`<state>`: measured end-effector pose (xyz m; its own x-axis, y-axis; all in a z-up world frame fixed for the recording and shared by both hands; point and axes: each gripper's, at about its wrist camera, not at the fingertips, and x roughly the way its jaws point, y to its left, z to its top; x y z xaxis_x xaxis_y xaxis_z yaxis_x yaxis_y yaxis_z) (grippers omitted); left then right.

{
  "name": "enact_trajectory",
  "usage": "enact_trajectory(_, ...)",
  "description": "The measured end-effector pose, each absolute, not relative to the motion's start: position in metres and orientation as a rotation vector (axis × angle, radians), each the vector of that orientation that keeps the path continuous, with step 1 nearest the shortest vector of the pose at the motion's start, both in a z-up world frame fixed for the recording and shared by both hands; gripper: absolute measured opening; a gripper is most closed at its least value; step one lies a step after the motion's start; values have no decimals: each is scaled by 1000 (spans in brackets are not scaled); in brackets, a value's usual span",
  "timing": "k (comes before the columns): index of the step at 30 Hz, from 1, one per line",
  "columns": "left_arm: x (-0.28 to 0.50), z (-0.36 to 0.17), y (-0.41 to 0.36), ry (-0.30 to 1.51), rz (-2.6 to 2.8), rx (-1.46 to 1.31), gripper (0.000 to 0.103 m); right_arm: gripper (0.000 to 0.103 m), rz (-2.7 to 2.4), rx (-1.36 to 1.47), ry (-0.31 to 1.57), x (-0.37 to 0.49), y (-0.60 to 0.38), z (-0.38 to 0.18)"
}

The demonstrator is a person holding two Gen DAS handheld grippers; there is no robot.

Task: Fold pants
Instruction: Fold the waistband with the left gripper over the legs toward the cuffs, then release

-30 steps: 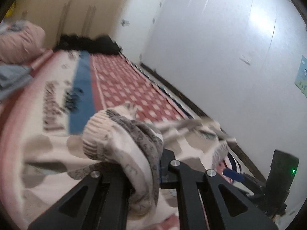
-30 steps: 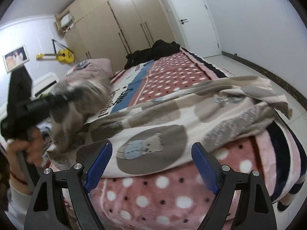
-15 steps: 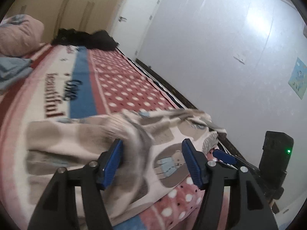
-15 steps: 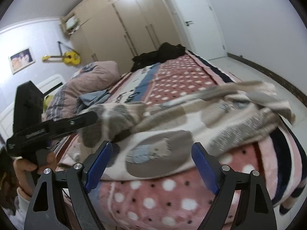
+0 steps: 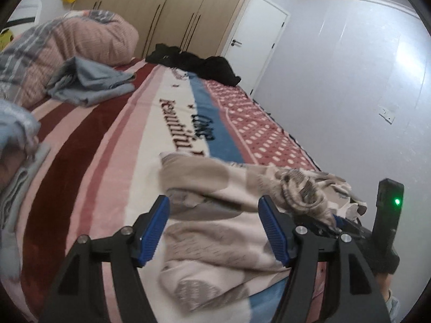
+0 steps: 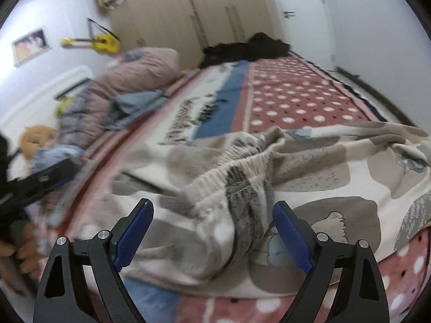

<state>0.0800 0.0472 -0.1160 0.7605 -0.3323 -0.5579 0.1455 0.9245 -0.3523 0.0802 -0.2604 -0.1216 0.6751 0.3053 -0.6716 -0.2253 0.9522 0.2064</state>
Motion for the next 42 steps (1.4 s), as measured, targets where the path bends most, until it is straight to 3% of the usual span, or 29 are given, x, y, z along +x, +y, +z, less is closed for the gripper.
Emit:
enact_trajectory(4,79,-134,52,695,-282,-306,64,39,229,61,805,87,-261,-128)
enact_trajectory(7,77,-147,51,723,-310,-294,64,26,149,117,807,88,-285,-128)
enact_trajectory(14,79,-163,48,774,-333,-299,56,28,78,200,832,84,-329,-135)
enact_trajectory(18,75,-157,48,755,-336,-297,57,43,52,193,798,76,-340,-128)
enact_trajectory(24,75,-152,44,746,-326,-290,60,45,121,193,769,63,-341,-110)
enact_trajectory(27,75,-154,37,758,-328,-251,60,59,145,227,739,54,-348,-100)
enact_trajectory(34,77,-168,26,806,-272,-147,60,60,214,237,747,42,-342,-100)
enact_trajectory(36,76,-170,25,810,-254,-131,52,60,217,243,762,41,-339,-106)
enact_trajectory(38,75,-171,22,815,-234,-93,30,60,222,263,776,41,-339,-112)
enact_trajectory(42,70,-172,25,817,-246,-103,13,60,231,286,790,41,-339,-121)
